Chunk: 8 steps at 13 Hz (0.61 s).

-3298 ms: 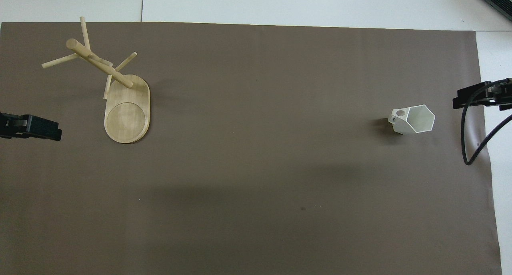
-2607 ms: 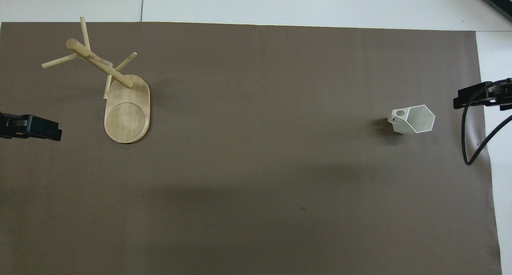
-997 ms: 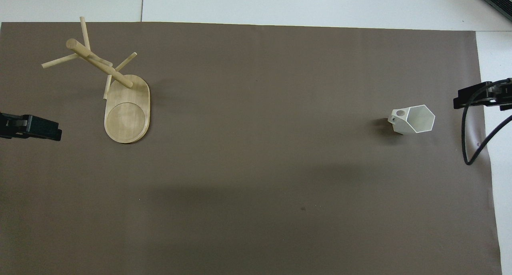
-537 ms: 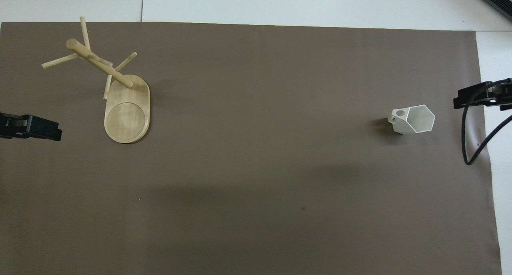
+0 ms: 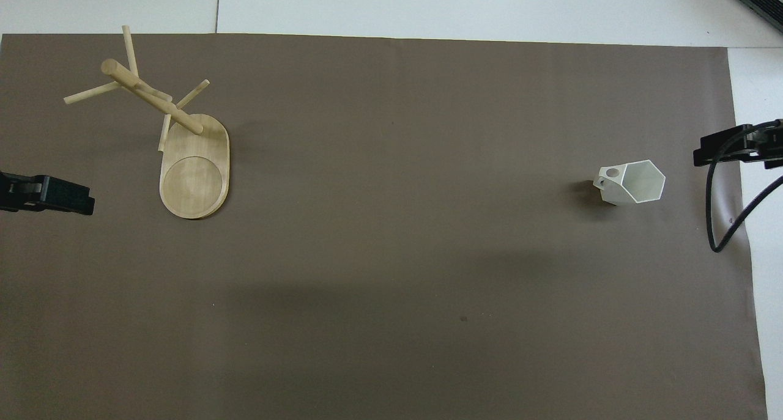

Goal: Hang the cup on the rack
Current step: 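Move the right gripper to the white hexagonal cup's handle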

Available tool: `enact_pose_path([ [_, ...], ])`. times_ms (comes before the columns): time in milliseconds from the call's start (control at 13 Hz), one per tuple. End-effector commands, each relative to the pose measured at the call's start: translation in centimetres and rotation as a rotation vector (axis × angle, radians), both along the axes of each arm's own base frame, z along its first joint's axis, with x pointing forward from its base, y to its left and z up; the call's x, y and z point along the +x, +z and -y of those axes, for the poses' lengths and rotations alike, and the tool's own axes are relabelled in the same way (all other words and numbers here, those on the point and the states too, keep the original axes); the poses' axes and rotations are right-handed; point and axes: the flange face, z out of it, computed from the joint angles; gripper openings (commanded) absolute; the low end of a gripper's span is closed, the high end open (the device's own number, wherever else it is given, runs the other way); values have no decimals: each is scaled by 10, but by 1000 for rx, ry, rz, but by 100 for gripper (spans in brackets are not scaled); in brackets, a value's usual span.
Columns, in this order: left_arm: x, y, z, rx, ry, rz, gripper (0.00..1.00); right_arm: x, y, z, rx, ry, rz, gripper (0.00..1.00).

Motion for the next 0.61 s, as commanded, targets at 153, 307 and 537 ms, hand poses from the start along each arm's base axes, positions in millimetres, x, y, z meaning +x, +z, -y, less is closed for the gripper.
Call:
enact_pose_path([
  [153,-8,1,-3,13,14,1,100,-7,-20,3,4,-23,55,100],
  [307,-8,1,-3,13,14,1,100,-11,-53,17,3,-48,70,100],
  [537,-8,1,-3,13,14,1,100,-10,-102,25,2,-63,71,100],
])
